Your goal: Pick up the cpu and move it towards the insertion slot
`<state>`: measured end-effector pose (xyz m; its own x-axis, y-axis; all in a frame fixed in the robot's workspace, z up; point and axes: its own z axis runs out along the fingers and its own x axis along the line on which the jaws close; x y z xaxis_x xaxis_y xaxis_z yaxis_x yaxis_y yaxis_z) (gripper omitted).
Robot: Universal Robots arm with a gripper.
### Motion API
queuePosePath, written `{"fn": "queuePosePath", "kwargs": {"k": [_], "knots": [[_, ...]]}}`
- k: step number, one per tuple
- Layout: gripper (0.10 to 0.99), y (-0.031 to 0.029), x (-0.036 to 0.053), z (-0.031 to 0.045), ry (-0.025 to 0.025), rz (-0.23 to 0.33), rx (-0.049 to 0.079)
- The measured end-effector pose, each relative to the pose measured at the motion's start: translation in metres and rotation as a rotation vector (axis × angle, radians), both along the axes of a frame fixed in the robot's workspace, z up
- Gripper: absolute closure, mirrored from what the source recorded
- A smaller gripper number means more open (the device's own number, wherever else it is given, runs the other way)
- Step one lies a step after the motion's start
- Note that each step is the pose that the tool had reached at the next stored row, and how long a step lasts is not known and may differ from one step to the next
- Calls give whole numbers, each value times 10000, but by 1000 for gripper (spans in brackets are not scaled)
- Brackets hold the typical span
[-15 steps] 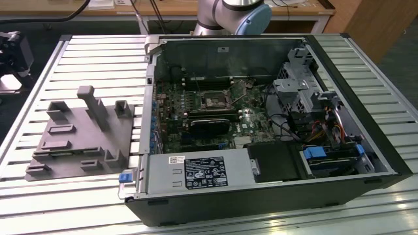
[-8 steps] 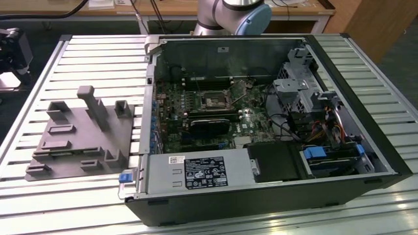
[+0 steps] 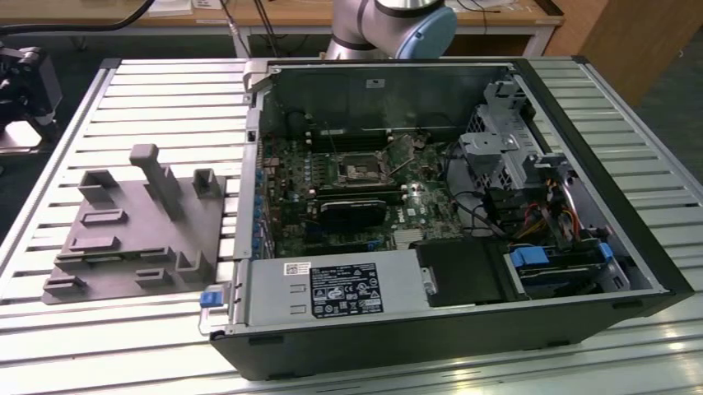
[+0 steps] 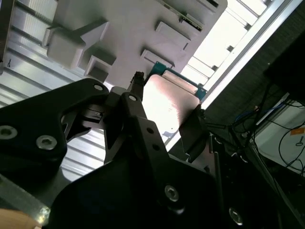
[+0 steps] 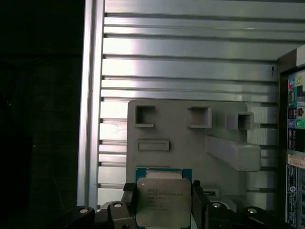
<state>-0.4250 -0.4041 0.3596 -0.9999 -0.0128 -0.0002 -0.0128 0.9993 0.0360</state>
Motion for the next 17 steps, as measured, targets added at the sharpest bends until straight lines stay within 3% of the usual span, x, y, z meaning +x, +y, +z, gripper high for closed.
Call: {"fn": "queuePosePath", "kwargs": {"k": [17], "knots": [[541, 0, 57, 1, 1, 1, 39]]}}
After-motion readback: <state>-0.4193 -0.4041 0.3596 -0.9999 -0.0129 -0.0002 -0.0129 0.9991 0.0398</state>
